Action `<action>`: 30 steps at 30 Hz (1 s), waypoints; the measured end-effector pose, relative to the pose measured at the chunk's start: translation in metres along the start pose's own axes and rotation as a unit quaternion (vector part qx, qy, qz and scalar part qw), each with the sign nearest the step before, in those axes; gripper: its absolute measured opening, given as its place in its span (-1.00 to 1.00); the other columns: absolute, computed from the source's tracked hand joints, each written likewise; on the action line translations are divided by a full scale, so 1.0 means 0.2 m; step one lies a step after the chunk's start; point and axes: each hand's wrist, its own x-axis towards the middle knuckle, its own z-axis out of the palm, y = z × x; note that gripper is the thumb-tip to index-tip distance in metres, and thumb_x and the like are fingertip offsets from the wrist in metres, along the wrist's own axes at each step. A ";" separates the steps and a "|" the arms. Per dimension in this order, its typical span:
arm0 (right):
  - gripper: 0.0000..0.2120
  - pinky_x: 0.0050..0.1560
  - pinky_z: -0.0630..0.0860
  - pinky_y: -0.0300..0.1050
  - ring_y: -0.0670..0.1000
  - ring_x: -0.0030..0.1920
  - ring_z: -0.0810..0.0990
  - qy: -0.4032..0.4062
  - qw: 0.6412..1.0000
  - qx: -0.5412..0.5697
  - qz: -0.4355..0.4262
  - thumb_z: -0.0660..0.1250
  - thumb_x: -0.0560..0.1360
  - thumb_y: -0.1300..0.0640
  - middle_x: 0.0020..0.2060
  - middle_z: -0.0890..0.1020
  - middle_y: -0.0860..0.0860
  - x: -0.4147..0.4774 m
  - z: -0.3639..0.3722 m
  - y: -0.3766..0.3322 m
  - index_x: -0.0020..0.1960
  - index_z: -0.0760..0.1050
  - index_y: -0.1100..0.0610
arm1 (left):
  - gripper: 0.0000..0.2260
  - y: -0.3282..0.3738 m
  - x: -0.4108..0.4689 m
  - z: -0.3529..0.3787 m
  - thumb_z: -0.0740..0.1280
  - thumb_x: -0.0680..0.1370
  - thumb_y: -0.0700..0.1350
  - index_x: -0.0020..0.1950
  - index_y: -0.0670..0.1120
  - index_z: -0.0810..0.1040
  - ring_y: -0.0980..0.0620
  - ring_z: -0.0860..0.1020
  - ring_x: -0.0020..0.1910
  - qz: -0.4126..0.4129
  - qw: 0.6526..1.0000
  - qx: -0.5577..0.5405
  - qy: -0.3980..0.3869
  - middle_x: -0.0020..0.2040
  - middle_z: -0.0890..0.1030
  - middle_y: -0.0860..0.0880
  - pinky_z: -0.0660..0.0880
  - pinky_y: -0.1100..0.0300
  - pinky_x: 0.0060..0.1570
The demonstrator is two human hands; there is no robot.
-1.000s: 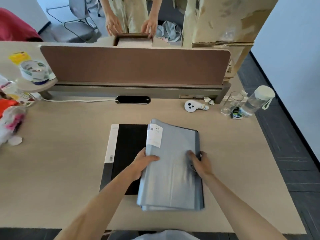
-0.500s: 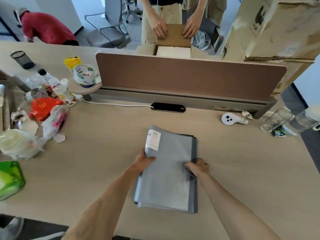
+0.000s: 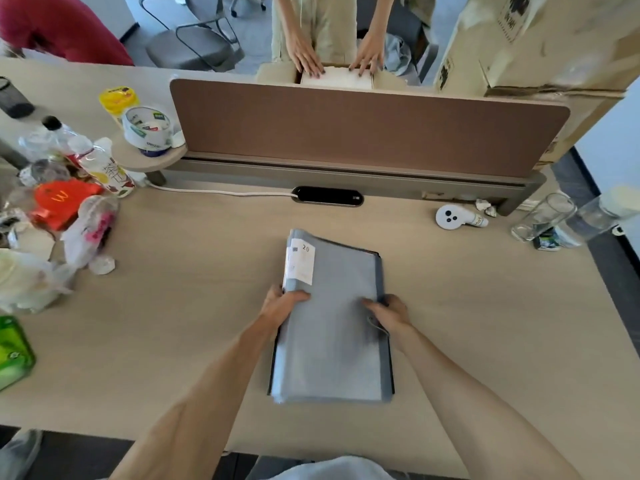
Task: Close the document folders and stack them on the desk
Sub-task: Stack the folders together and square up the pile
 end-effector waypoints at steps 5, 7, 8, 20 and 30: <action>-0.42 -0.33 0.61 -0.15 0.07 -0.11 0.68 -0.062 0.982 0.176 -0.038 0.51 0.31 -0.20 -0.02 0.67 0.09 -0.13 -0.13 -0.12 0.12 0.49 0.20 | -0.49 0.16 -0.17 0.06 0.45 0.31 -0.25 0.22 -0.09 0.42 -0.01 0.62 -0.14 0.132 0.989 -0.031 -0.062 0.04 0.59 -0.09 0.57 0.14 -0.25; -0.49 -0.29 0.62 -0.20 0.03 -0.08 0.70 -0.052 0.966 0.231 -0.104 0.52 0.35 -0.07 0.04 0.68 0.11 -0.16 -0.19 -0.22 0.14 0.49 0.21 | -0.44 0.24 -0.20 0.06 0.42 0.28 -0.24 0.26 -0.07 0.38 0.05 0.61 -0.13 0.211 0.974 -0.024 -0.074 0.03 0.59 -0.03 0.58 0.18 -0.24; -0.57 -0.24 0.62 -0.23 0.00 -0.06 0.70 -0.041 0.959 0.244 -0.136 0.51 0.39 0.01 0.07 0.67 0.11 -0.19 -0.22 -0.27 0.13 0.49 0.20 | -0.42 0.28 -0.22 0.06 0.41 0.29 -0.24 0.29 -0.08 0.36 0.07 0.61 -0.11 0.246 0.966 -0.019 -0.073 0.03 0.58 0.00 0.59 0.19 -0.20; -0.55 0.02 0.60 -0.19 -0.17 0.16 0.55 0.016 0.931 0.194 -0.310 0.39 0.50 0.17 0.17 0.52 -0.09 -0.34 -0.31 -0.34 0.29 0.25 0.10 | -0.47 0.35 -0.13 0.02 0.53 0.27 -0.20 0.21 -0.08 0.47 -0.05 0.60 0.07 0.323 0.941 0.070 -0.067 0.10 0.62 -0.14 0.54 -0.04 0.10; -0.55 -0.11 0.53 -0.15 -0.14 0.06 0.53 0.034 0.944 0.189 -0.269 0.37 0.44 0.32 0.07 0.51 -0.10 -0.30 -0.32 -0.35 0.22 0.25 0.09 | -0.31 0.38 -0.11 0.03 0.48 0.28 -0.30 0.37 -0.17 0.31 -0.03 0.58 0.14 0.328 0.934 0.082 -0.115 0.21 0.57 -0.18 0.55 0.22 -0.05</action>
